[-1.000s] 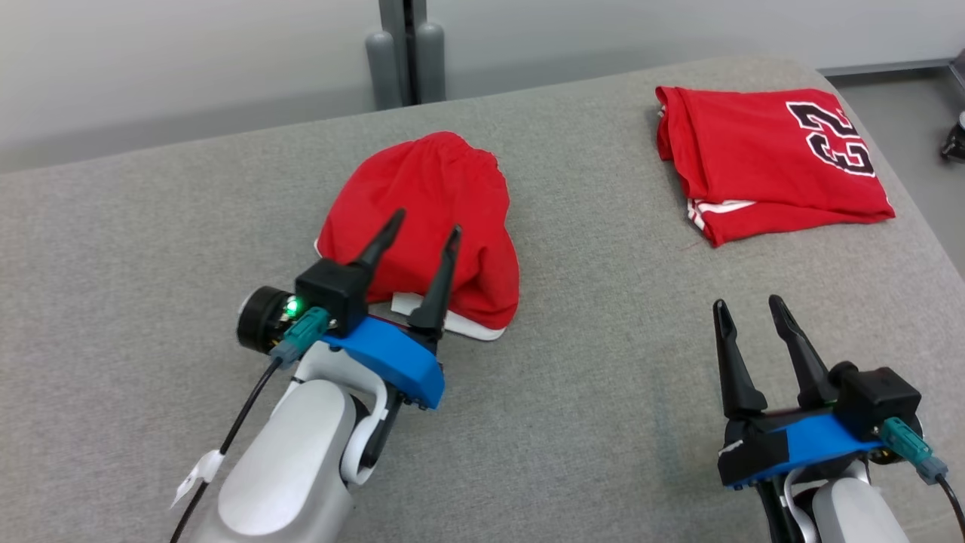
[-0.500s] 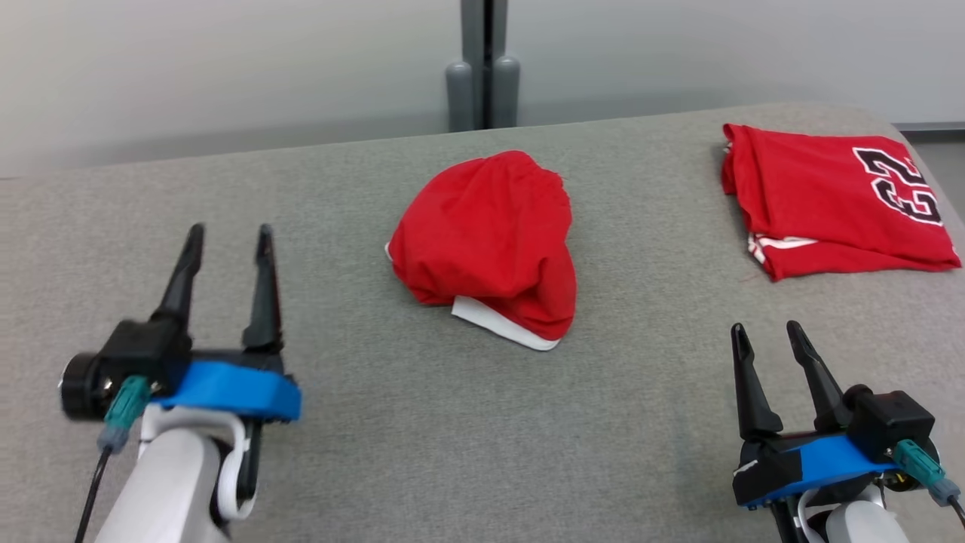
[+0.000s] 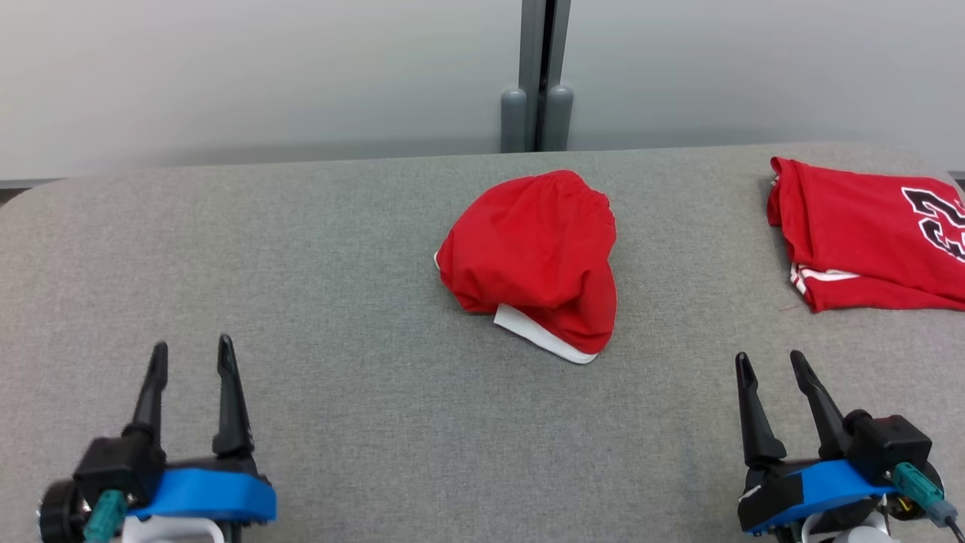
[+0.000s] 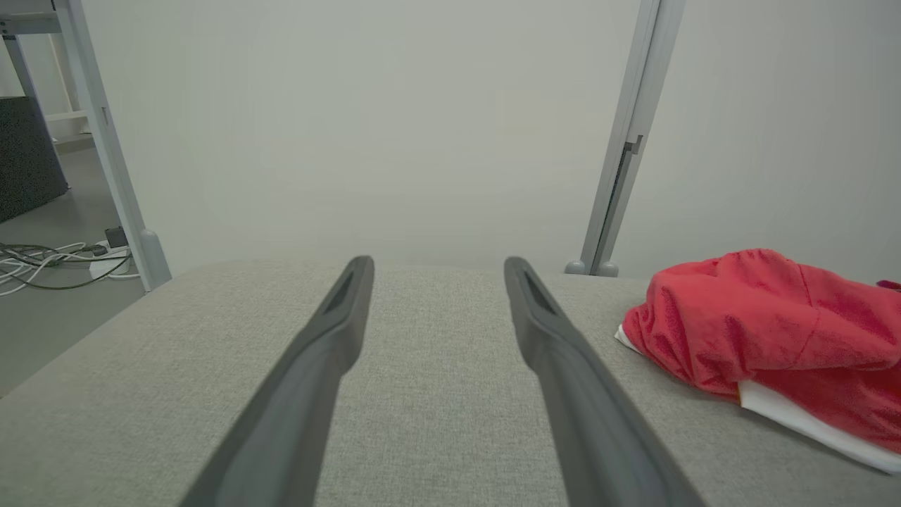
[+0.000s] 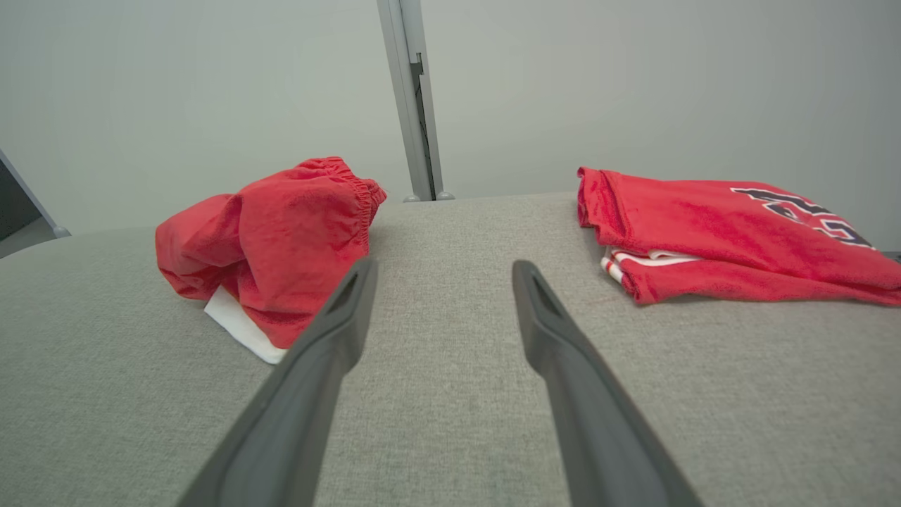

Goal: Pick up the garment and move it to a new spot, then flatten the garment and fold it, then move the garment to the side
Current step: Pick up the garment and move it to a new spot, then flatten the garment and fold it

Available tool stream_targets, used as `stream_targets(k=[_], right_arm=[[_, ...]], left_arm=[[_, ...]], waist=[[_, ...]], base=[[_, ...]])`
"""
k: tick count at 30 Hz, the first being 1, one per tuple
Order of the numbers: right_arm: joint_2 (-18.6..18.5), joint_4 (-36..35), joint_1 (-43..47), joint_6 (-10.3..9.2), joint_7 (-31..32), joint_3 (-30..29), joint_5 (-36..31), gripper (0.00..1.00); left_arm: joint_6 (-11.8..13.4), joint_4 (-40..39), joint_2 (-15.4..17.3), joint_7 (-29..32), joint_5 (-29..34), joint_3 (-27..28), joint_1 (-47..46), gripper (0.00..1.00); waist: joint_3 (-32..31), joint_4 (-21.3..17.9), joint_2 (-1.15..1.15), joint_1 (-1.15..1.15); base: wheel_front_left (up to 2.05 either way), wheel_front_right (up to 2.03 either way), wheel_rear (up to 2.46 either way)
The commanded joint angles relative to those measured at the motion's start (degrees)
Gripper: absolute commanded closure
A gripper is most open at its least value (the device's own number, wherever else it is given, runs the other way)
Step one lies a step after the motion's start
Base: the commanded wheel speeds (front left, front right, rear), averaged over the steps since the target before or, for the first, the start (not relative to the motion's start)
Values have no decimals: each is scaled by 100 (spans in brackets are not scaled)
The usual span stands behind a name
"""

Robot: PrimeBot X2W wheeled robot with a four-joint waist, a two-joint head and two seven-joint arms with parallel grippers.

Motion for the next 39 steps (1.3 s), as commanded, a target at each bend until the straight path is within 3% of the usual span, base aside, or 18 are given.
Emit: stream_targets(k=[1,13,39], right_arm=[[-13,8,85,1,-1,-14,-40,0],[-12,15,255,1,106,11,-34,0],[-12,109,305,1,144,14,-21,0]], left_arm=[[-27,5,-81,-23,61,48,116,0],[-254,208,-374,-24,343,309,460,0],[-542,392,-587,-24,730,699,389,0]], waist=[[-32,20,0,0],[-145,99,0,0],[-232,65,0,0]], base=[[0,0,0],[0,0,0],[0,0,0]])
